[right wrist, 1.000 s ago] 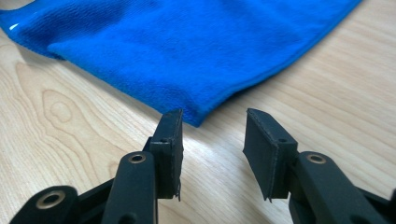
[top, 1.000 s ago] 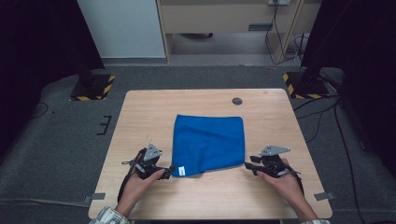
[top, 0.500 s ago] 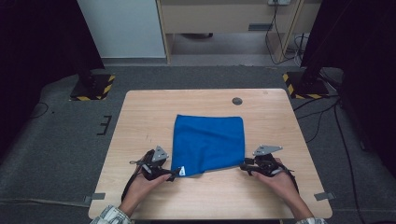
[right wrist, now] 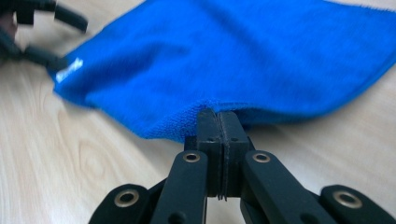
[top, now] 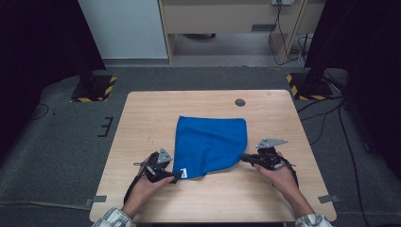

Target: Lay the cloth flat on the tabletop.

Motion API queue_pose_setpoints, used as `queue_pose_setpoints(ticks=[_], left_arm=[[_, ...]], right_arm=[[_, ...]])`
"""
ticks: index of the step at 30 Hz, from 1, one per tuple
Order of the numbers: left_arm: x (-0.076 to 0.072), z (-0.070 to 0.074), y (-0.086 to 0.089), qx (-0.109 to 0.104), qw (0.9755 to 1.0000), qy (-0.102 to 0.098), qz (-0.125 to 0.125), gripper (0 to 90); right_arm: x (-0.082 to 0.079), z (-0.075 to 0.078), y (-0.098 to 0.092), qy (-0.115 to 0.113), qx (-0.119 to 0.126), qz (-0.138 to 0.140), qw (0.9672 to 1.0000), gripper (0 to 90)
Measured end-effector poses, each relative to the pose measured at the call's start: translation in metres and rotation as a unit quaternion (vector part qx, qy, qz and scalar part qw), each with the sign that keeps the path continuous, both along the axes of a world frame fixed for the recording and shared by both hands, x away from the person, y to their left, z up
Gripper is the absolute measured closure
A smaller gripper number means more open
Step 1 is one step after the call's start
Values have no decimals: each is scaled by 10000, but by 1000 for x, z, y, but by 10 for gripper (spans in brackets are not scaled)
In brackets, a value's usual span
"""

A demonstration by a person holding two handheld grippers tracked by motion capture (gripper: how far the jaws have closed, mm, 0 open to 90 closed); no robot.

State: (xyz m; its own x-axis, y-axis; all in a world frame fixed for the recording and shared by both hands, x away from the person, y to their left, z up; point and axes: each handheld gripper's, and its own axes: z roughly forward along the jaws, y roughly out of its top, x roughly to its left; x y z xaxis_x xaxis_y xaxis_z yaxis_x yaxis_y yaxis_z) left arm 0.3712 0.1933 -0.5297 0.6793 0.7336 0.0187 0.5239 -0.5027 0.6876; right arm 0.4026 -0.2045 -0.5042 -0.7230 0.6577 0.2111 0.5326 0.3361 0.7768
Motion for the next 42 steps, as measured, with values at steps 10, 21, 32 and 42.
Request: queue_pose_setpoints(ticks=[10,21,32,42], left_arm=[[2,0,8,6,9998,31,199,151],[3,0,7,22,9998,39,210,143],[2,0,7,20,9998,27,188,143],[-2,-1,0,-56,9999,90,30,142]], right_arm=[[57,2,31,435,-356,-331,9979,864],[41,-9,32,481,-411,-134,9979,671],[18,-9,15,535,-495,-198,9971,894],[-12,-5,-21,623,-433,-472,9960,894]])
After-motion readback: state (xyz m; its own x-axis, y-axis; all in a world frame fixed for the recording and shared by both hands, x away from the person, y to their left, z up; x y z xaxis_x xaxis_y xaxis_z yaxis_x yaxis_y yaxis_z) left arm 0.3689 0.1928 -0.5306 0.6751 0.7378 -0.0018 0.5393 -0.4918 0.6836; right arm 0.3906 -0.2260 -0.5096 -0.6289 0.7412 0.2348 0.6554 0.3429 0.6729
